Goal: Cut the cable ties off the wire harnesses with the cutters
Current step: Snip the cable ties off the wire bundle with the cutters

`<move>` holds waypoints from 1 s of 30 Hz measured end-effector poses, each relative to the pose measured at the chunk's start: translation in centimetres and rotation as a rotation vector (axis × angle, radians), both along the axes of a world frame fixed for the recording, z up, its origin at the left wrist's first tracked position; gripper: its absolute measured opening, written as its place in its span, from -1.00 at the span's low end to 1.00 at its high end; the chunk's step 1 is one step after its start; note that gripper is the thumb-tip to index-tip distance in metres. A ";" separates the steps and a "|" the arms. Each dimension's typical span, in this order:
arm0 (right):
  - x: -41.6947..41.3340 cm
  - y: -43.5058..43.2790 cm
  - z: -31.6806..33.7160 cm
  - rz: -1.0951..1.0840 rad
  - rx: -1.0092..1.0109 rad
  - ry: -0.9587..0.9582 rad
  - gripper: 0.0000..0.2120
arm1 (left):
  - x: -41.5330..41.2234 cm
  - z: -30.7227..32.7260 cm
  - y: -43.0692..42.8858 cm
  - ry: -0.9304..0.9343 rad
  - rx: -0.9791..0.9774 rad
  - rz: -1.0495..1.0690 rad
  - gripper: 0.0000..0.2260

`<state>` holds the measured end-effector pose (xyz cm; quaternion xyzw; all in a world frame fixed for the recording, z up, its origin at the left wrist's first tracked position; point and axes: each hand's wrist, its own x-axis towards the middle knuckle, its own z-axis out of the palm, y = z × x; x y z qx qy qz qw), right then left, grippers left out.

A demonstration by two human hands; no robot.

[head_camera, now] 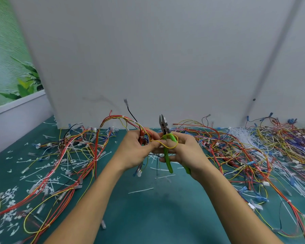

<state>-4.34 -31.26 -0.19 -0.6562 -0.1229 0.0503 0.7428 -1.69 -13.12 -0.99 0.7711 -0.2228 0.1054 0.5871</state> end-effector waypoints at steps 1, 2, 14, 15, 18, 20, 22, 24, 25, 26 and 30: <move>0.0 0.1 0.0 -0.015 -0.004 -0.005 -0.84 | 0.0 0.0 0.1 -0.001 0.002 -0.001 -0.92; 0.0 0.1 0.0 -0.038 -0.011 -0.012 -0.84 | 0.0 0.1 0.1 0.008 -0.003 -0.011 -0.92; -0.1 0.6 -0.2 -0.213 -0.022 -0.152 -0.86 | -0.6 0.0 -0.4 0.174 -0.179 -0.196 -0.79; -0.1 0.6 -0.2 -0.215 -0.009 -0.146 -0.87 | -0.6 0.0 -0.5 0.179 -0.191 -0.202 -0.78; -0.1 0.8 -0.2 -0.219 0.037 -0.114 -0.87 | -0.8 0.0 -0.8 0.196 -0.219 -0.205 -0.82; 0.0 1.0 -0.3 -0.230 0.066 -0.089 -0.86 | -0.9 0.0 -1.0 0.213 -0.239 -0.207 -0.84; 0.0 0.9 -0.2 -0.243 0.089 -0.071 -0.84 | -1.1 0.1 -1.1 0.229 -0.267 -0.221 -0.84; 0.1 0.7 -0.2 -0.248 0.106 -0.072 -0.84 | -1.1 0.1 -1.3 0.236 -0.299 -0.244 -0.84; 0.2 0.6 -0.2 -0.250 0.108 -0.075 -0.84 | -1.1 0.0 -1.3 0.241 -0.315 -0.253 -0.86; 0.2 0.6 -0.2 -0.252 0.106 -0.079 -0.84 | -1.1 0.0 -1.3 0.246 -0.330 -0.256 -0.88; 0.5 0.6 -0.5 -0.264 0.099 -0.076 -0.86 | -1.1 -0.3 -1.2 0.257 -0.331 -0.242 -0.93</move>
